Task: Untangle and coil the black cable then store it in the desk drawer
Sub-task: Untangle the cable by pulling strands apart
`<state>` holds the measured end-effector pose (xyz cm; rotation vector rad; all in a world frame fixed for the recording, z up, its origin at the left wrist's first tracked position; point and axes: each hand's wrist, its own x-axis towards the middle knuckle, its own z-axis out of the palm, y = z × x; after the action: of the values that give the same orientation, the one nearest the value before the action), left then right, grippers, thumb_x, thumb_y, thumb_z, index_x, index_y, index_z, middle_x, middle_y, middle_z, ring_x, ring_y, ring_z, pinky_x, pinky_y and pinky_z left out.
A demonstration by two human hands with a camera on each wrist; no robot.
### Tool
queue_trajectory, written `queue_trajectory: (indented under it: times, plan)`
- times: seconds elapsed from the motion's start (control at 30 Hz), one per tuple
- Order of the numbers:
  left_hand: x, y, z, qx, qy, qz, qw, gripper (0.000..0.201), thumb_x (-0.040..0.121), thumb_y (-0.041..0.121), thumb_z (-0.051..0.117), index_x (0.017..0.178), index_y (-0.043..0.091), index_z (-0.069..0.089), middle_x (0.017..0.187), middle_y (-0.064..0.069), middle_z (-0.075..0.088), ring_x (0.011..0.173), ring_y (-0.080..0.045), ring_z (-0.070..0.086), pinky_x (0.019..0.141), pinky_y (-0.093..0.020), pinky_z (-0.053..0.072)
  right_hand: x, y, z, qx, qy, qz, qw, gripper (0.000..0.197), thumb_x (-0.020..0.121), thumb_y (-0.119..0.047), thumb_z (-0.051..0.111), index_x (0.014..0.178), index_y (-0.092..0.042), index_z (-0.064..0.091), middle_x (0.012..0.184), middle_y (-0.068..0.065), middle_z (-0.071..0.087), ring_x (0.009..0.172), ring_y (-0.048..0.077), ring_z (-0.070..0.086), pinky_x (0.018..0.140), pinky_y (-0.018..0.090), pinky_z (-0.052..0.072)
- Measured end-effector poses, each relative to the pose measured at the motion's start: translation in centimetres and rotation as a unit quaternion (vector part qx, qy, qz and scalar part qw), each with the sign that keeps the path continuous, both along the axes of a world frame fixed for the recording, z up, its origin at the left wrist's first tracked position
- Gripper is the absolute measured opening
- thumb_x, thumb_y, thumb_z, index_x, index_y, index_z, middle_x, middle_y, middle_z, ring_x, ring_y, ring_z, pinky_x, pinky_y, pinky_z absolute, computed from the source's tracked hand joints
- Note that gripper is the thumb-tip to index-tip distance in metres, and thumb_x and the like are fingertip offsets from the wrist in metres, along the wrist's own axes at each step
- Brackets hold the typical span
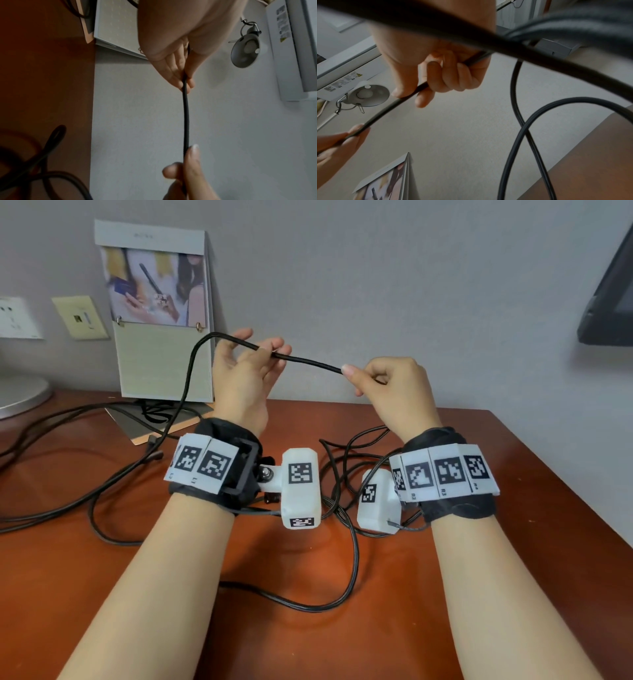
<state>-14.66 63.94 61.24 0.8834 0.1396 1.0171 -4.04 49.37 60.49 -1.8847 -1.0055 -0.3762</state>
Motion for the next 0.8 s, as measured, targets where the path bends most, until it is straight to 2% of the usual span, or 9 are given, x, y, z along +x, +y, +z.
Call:
queue_trajectory:
  times: [0.13,0.23,0.3,0.33,0.4,0.47,0.63,0.8]
  plan:
    - [0.6,-1.5,-0.1,0.045,0.019,-0.043,0.998,0.024,0.092,-0.003,0.051,0.109,0.012,0.041,0.079,-0.007,0.067,0.075,-0.017,0.068,0.077,-0.024,0.055,-0.3,0.3,0.0,0.004,-0.003,0.004,1.0,0.039,0.088,-0.042,0.059,0.061,-0.014,0.062,0.047,-0.014,0.047,0.046,-0.004,0.046,0.05,0.008,0.032]
    - [1.1,-2.6,-0.3,0.088,0.057,-0.062,0.993,0.016,0.093,-0.002,0.05,0.103,0.009,0.045,0.076,-0.007,0.069,0.072,-0.017,0.068,0.072,-0.024,0.056,-0.5,0.4,-0.1,-0.003,-0.008,0.002,1.0,0.039,0.089,-0.043,0.058,0.063,-0.014,0.064,0.046,-0.013,0.046,0.045,-0.003,0.045,0.049,0.011,0.031]
    - [1.1,-2.4,-0.3,0.097,0.063,-0.049,0.992,0.014,0.094,-0.003,0.049,0.098,0.01,0.046,0.076,-0.007,0.07,0.073,-0.017,0.069,0.072,-0.024,0.055,-0.6,0.3,0.0,0.0,0.0,0.01,1.0,0.039,0.088,-0.043,0.059,0.064,-0.012,0.065,0.053,-0.009,0.054,0.053,0.002,0.051,0.057,0.019,0.039]
    - [1.1,-2.1,-0.2,0.096,0.061,-0.041,0.993,0.014,0.094,-0.003,0.049,0.097,0.011,0.047,0.075,-0.007,0.07,0.074,-0.018,0.069,0.072,-0.024,0.055,-0.6,0.2,0.1,0.003,0.004,0.013,1.0,0.039,0.088,-0.043,0.059,0.065,-0.011,0.065,0.058,-0.003,0.06,0.06,0.009,0.057,0.063,0.026,0.043]
    - [0.8,-1.4,-0.1,0.085,0.053,-0.027,0.995,0.014,0.094,-0.002,0.049,0.096,0.012,0.047,0.074,-0.006,0.071,0.076,-0.019,0.07,0.073,-0.024,0.055,-0.7,0.2,0.1,0.009,0.011,0.014,1.0,0.04,0.088,-0.042,0.059,0.067,-0.009,0.066,0.068,0.007,0.066,0.072,0.022,0.062,0.069,0.032,0.047]
    - [0.5,-0.9,-0.1,0.074,0.045,-0.016,0.996,0.014,0.094,-0.002,0.049,0.096,0.012,0.047,0.072,-0.004,0.071,0.077,-0.02,0.07,0.074,-0.024,0.055,-0.6,0.4,0.0,0.007,0.019,0.018,1.0,0.039,0.089,-0.042,0.058,0.071,-0.009,0.067,0.075,0.008,0.068,0.08,0.023,0.064,0.077,0.035,0.049]
    - [0.0,0.5,0.1,0.047,0.018,0.012,0.999,0.016,0.094,-0.003,0.049,0.094,0.013,0.046,0.068,-0.002,0.07,0.073,-0.018,0.069,0.073,-0.023,0.054,0.0,0.2,-0.2,-0.005,0.035,0.017,0.999,0.032,0.092,-0.036,0.055,0.078,-0.01,0.067,0.086,0.001,0.069,0.094,0.017,0.062,0.084,0.033,0.048]
    - [-0.8,1.8,0.2,0.018,-0.012,0.043,0.999,0.015,0.094,-0.003,0.048,0.096,0.011,0.044,0.07,-0.003,0.068,0.073,-0.017,0.069,0.071,-0.021,0.053,0.5,-0.2,-0.2,-0.017,0.042,0.009,0.999,0.023,0.095,-0.026,0.052,0.082,-0.013,0.066,0.086,0.003,0.067,0.084,0.017,0.059,0.076,0.029,0.045]
